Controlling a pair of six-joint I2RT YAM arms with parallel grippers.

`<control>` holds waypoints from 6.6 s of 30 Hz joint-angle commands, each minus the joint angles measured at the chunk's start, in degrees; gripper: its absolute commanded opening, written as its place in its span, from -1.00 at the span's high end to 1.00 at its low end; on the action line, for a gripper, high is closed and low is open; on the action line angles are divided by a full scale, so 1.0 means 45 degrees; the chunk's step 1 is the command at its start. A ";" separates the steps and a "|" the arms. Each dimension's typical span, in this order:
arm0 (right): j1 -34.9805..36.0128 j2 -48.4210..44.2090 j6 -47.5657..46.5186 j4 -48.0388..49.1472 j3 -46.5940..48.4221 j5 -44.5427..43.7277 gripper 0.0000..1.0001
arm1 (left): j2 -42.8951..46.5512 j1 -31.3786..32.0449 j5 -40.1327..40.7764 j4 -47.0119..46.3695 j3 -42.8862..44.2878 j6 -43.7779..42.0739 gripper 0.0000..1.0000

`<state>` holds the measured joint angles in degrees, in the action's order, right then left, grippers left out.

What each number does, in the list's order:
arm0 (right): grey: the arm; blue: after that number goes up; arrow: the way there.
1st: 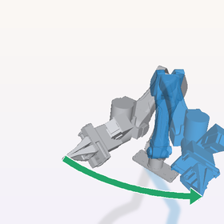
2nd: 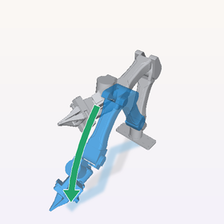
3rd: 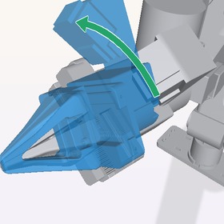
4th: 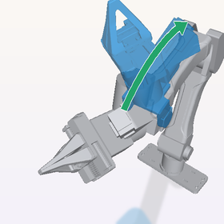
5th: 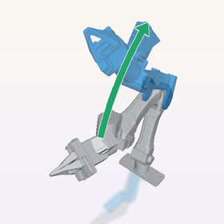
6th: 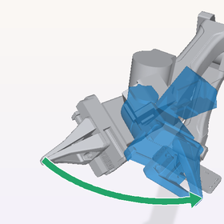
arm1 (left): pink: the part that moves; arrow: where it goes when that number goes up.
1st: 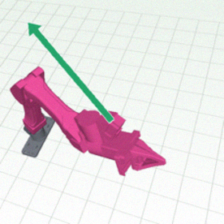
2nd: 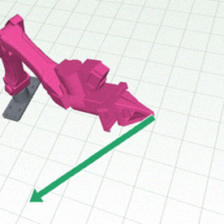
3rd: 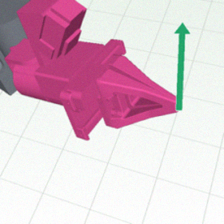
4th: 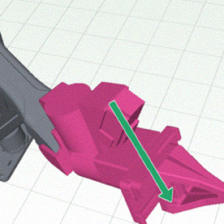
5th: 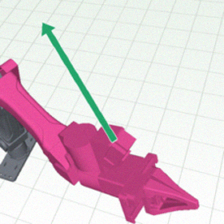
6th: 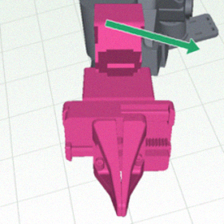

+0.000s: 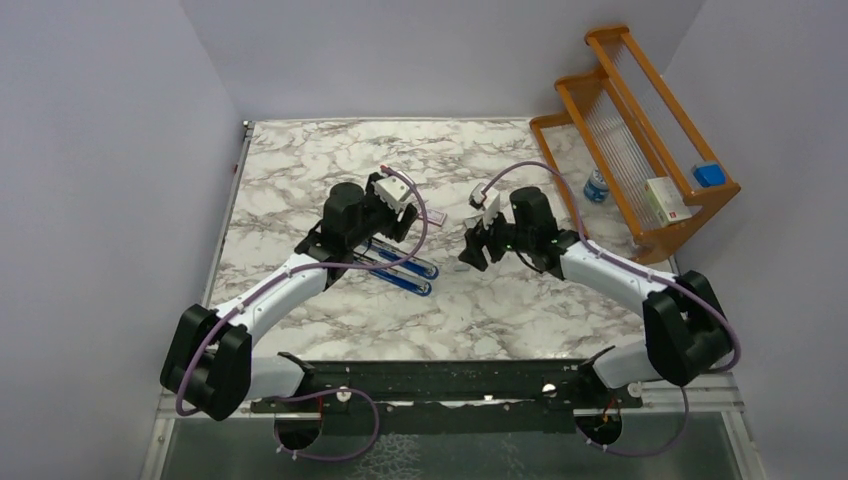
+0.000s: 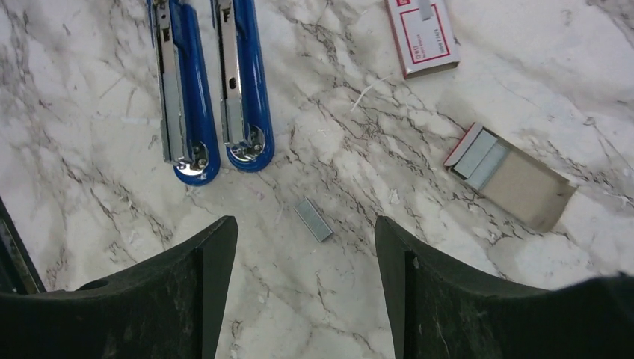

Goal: Load the staples into the stapler

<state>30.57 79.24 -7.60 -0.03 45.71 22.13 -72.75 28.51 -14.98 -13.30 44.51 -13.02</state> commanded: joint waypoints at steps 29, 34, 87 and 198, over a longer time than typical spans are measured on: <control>-0.1598 0.4906 -1.0616 -0.2832 0.1556 0.5506 -0.23 | 0.0952 0.0890 0.3355 -0.1537 -0.0731 -0.0554 -0.42; -0.1597 0.5443 -1.0555 -0.3134 0.1971 0.5363 -0.12 | 0.0923 0.0890 0.3348 -0.1518 -0.0746 -0.0582 -0.42; -0.0728 0.4130 -0.4339 0.2293 0.1636 0.4402 0.86 | 0.1022 0.0979 0.3830 -0.1486 -0.0790 -0.0756 -0.42; 0.1106 0.8753 -0.0133 0.8435 0.0552 -0.1578 0.58 | 0.1089 0.1384 0.3480 -0.1425 -0.0927 -0.1228 -0.42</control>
<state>35.88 115.59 -7.53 45.50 48.77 15.86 -69.28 34.52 0.93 -18.57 41.34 -18.26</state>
